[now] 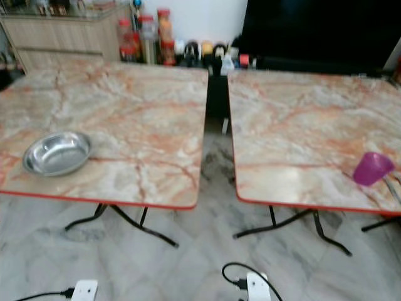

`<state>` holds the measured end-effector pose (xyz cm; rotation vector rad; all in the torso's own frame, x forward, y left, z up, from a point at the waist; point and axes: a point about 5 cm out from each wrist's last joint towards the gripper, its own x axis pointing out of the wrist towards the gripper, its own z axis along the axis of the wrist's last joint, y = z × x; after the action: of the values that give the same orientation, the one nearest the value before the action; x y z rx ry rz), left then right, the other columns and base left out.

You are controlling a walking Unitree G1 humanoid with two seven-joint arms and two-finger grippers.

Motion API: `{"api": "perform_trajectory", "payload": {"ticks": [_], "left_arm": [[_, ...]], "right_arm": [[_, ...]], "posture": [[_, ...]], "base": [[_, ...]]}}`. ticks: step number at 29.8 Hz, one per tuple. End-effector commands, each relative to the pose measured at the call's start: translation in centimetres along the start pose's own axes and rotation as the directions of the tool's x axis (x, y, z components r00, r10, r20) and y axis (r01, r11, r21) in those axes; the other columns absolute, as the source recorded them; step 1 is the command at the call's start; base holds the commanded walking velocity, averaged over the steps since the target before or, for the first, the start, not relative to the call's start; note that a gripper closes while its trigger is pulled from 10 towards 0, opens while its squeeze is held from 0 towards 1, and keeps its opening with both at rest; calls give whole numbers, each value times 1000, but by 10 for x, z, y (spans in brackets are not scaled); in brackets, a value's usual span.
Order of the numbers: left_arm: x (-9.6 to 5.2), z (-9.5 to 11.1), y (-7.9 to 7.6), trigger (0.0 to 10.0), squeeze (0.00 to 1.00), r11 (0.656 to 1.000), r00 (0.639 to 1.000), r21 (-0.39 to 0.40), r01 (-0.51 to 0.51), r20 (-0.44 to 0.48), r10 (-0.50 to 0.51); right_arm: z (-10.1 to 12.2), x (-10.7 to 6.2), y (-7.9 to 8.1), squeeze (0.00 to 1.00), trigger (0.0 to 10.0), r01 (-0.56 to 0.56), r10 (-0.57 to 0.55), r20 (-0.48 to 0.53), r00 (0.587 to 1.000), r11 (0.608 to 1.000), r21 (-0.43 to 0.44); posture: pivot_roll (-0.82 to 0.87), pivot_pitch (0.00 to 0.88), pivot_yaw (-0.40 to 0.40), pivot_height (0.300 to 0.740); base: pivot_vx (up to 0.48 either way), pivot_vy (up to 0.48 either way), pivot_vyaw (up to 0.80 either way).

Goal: Setting the table

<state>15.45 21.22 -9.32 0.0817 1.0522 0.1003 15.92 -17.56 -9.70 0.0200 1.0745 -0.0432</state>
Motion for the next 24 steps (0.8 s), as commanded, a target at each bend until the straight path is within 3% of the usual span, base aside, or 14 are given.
{"api": "perform_trajectory", "payload": {"ticks": [1,12,18,24], "left_arm": [[1,1,-6,10000,0,1000,1000,3,19,-1,-19],[-1,-6,-4,10000,0,1000,1000,0,21,-11,-21],[-2,-14,-1,10000,0,1000,999,0,21,-30,-21],[-2,-8,4,10000,0,1000,1000,-8,11,-16,-11]], "right_arm": [[-2,-1,-8,0,10000,25,-25,-3,1000,1000,-6],[-9,-2,-9,0,10000,22,-22,-6,1000,999,48],[-10,-4,-26,0,10000,38,-39,13,999,997,61],[-13,-5,-30,0,10000,45,-46,10,999,997,56]], "posture": [[0,0,-22,740],[-55,0,-7,740],[-91,0,3,740],[-91,0,-2,740]], "base": [[0,-435,0],[0,-422,0],[0,-401,0],[0,-398,0]]}}
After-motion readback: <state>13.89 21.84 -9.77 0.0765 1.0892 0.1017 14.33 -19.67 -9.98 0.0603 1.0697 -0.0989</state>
